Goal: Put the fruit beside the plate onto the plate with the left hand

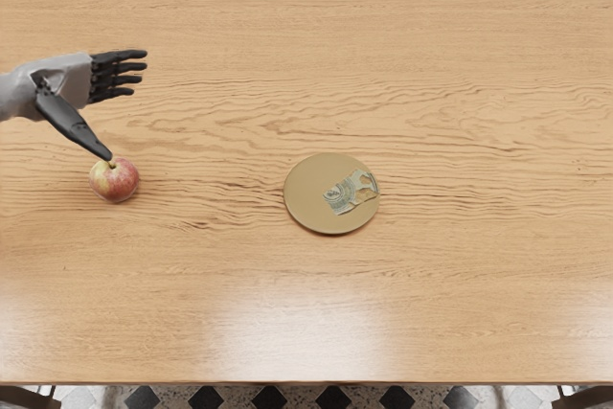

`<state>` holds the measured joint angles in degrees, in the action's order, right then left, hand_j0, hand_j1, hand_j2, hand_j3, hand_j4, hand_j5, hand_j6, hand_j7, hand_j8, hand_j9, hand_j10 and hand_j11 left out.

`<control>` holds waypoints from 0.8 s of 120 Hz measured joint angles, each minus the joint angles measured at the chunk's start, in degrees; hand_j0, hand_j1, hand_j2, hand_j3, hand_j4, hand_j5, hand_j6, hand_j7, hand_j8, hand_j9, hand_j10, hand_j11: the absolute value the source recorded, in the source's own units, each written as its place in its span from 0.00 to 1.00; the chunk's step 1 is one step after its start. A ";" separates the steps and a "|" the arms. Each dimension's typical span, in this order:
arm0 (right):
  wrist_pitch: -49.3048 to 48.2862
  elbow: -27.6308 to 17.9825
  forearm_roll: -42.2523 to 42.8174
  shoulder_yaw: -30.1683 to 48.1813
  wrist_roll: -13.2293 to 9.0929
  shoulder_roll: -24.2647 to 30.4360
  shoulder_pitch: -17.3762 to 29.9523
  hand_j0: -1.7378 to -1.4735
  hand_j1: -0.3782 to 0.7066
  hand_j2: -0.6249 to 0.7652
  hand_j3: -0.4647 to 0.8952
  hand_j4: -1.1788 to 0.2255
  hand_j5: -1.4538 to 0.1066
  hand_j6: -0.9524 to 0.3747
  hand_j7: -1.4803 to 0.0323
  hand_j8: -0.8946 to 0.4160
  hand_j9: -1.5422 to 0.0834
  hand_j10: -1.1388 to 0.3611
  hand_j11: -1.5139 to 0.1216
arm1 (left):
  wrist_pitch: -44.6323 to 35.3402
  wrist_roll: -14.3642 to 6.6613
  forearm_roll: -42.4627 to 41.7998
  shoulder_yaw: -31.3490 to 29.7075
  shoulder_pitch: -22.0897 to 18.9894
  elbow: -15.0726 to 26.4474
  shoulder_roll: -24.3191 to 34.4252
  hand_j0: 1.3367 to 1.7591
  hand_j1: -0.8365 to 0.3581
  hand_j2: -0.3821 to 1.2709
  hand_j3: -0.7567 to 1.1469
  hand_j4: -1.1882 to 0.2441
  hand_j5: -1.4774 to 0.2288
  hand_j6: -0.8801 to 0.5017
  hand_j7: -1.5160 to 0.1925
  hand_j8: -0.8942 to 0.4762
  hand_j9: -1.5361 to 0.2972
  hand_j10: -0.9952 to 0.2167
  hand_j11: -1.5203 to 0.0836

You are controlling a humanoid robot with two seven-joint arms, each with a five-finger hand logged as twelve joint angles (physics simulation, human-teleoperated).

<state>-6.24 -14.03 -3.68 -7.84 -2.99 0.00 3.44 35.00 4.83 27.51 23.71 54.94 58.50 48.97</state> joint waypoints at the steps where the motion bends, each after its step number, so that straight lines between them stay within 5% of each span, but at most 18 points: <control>1: 0.00 0.00 0.00 0.00 0.00 0.00 0.00 0.30 0.04 0.45 0.34 0.83 0.92 0.71 0.97 0.67 0.94 0.75 0.92 | 0.00 -0.26 -0.01 0.00 -0.01 0.01 -0.01 0.76 0.99 0.23 0.40 0.83 0.87 0.64 0.89 0.65 0.84 0.82 0.95; 16: 0.00 0.00 0.03 -0.01 0.00 0.00 -0.11 0.30 0.04 0.45 0.34 0.83 0.92 0.71 0.97 0.67 0.94 0.75 0.92 | 0.00 -2.98 -0.09 -0.02 0.34 0.42 1.78 0.76 0.99 0.23 0.40 0.83 0.87 0.63 0.89 0.65 0.84 0.82 0.95; 22: 0.00 -0.01 0.05 0.03 0.00 0.00 -0.14 0.30 0.04 0.45 0.34 0.83 0.92 0.71 0.97 0.67 0.94 0.75 0.92 | 0.01 -5.87 -0.08 0.04 1.04 1.81 3.20 0.76 0.99 0.23 0.40 0.83 0.87 0.63 0.89 0.65 0.84 0.82 0.95; 27: 0.00 -0.02 0.06 0.06 0.00 0.00 -0.16 0.30 0.04 0.45 0.34 0.83 0.92 0.71 0.97 0.67 0.94 0.75 0.92 | 0.01 -10.47 0.18 0.12 2.74 3.19 3.01 0.76 0.99 0.23 0.40 0.83 0.87 0.64 0.89 0.65 0.84 0.82 0.95; 39: 0.00 -0.08 0.07 0.04 0.00 0.00 -0.19 0.30 0.04 0.45 0.34 0.83 0.92 0.71 0.97 0.67 0.94 0.75 0.92 | 0.02 -26.92 1.00 0.21 10.75 5.09 1.77 0.76 0.99 0.23 0.40 0.83 0.87 0.63 0.89 0.65 0.84 0.82 0.95; 50: 0.00 -0.10 0.08 0.03 0.00 0.00 -0.22 0.30 0.04 0.45 0.34 0.83 0.92 0.71 0.97 0.67 0.94 0.75 0.92 | 0.02 -34.47 8.95 0.20 12.82 6.92 -1.57 0.76 0.99 0.23 0.40 0.83 0.87 0.63 0.89 0.65 0.84 0.82 0.95; 67: 0.00 -0.12 0.08 0.08 0.00 0.00 -0.30 0.30 0.04 0.45 0.34 0.83 0.92 0.71 0.97 0.67 0.94 0.75 0.92 | 0.02 -38.45 19.84 0.19 12.61 16.17 -0.16 0.76 0.99 0.23 0.40 0.83 0.87 0.63 0.89 0.65 0.84 0.82 0.95; 81: 0.00 -0.12 0.08 0.10 0.00 0.00 -0.48 0.30 0.04 0.45 0.34 0.83 0.92 0.71 0.97 0.67 0.94 0.75 0.92 | 0.02 -39.38 23.92 0.13 10.12 24.39 2.44 0.76 0.99 0.23 0.40 0.83 0.87 0.63 0.89 0.65 0.84 0.82 0.95; 96: 0.00 -0.12 0.08 0.11 0.00 0.00 -0.59 0.30 0.04 0.45 0.34 0.83 0.92 0.71 0.97 0.67 0.94 0.75 0.92 | 0.02 -39.69 30.11 -0.14 8.86 27.36 0.71 0.76 0.99 0.23 0.40 0.83 0.87 0.63 0.89 0.65 0.84 0.82 0.95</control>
<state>-6.24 -14.15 -3.60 -7.74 -2.99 0.00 2.86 35.01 -34.87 57.62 23.58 63.80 85.86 49.68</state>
